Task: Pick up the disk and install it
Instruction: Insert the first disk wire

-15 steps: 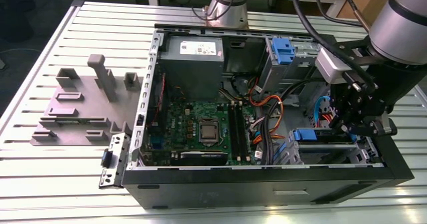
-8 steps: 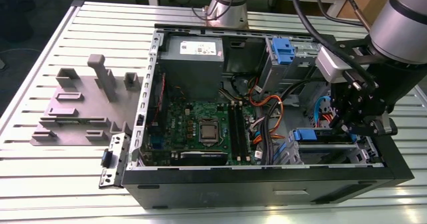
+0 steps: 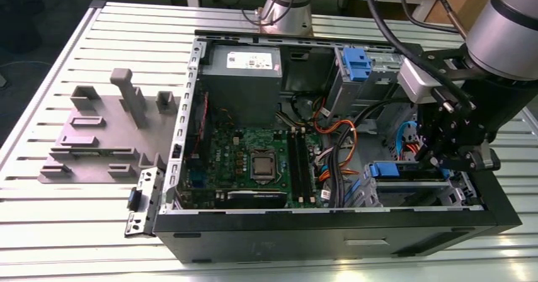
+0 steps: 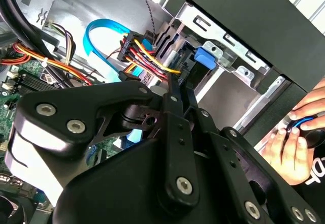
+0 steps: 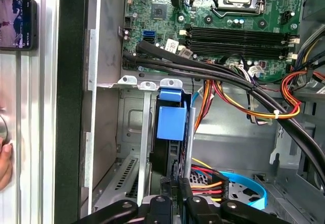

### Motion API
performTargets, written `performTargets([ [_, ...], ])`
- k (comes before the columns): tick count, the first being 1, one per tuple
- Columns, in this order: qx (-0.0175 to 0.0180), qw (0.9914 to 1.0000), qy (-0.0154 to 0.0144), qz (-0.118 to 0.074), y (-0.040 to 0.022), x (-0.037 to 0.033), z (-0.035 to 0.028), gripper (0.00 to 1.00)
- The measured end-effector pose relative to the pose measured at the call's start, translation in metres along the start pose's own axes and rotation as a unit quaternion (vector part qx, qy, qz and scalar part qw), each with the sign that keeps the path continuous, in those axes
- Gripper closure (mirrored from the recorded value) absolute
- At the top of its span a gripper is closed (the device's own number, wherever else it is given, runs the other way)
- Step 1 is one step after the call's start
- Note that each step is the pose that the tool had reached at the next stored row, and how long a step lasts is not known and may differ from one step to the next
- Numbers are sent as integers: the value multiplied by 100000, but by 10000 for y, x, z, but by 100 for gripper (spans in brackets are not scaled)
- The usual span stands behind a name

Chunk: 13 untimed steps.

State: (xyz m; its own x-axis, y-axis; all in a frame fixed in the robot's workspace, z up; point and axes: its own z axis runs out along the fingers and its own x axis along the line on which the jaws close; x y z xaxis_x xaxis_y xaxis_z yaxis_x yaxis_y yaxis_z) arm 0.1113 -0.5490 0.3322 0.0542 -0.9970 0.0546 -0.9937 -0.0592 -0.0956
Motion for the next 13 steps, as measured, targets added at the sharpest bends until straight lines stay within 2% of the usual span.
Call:
performTargets([
  [13, -41, 99996, 85, 936, 2, 6, 18, 82],
])
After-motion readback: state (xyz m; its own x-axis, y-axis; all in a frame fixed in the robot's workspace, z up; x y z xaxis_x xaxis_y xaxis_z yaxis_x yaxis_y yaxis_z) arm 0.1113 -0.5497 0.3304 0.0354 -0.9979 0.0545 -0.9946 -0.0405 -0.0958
